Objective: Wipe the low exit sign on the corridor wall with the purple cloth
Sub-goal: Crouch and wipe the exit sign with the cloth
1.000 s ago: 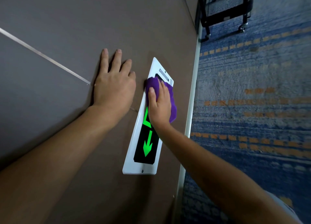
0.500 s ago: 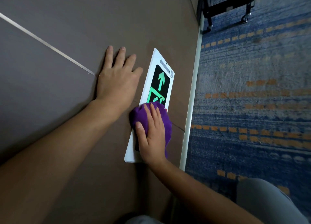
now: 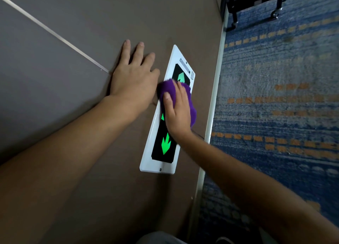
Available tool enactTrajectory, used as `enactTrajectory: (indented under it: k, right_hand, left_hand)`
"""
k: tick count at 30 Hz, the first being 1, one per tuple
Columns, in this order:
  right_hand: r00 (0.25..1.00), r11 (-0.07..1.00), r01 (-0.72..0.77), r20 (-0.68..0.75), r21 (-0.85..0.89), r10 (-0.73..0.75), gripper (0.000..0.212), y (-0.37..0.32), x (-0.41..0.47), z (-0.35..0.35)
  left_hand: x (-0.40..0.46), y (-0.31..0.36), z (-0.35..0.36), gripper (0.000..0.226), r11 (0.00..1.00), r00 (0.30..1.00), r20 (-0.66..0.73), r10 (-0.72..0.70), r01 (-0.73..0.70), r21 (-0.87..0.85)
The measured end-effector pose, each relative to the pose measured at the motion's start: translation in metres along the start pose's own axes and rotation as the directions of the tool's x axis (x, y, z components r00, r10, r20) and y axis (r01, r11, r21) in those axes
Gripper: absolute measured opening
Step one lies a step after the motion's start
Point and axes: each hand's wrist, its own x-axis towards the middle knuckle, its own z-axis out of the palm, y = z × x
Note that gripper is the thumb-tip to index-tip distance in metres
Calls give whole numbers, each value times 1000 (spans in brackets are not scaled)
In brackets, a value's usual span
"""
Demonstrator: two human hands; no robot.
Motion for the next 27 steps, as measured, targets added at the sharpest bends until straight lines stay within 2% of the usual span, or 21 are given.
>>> enactTrajectory:
  k: [9, 12, 15, 20, 24, 27]
  right_hand:
    - [999, 991, 36, 25, -125, -33, 66, 1, 109, -16]
    - [998, 995, 55, -10, -77, -56, 62, -8, 135, -15]
    - [999, 999, 7, -43, -34, -9, 59, -15, 152, -17]
    - [999, 1000, 18, -50, -26, -19, 55, -11, 120, -9]
    - [997, 1000, -11, -72, 0, 11, 55, -8, 58, -2]
    - [995, 999, -32, -89, 9, 32, 58, -13, 6, 7]
  left_hand:
    - [2, 13, 6, 57, 997, 1000, 10, -15, 15, 80]
    - [3, 14, 4, 60, 996, 1000, 5, -14, 14, 83]
    - [1, 14, 2, 66, 994, 1000, 24, 2, -5, 107]
    - [1, 12, -1, 57, 998, 1000, 24, -6, 5, 65]
    - [-1, 11, -6, 57, 999, 998, 66, 3, -6, 48]
    - [-6, -1, -11, 52, 1000, 1000, 27, 6, -5, -13]
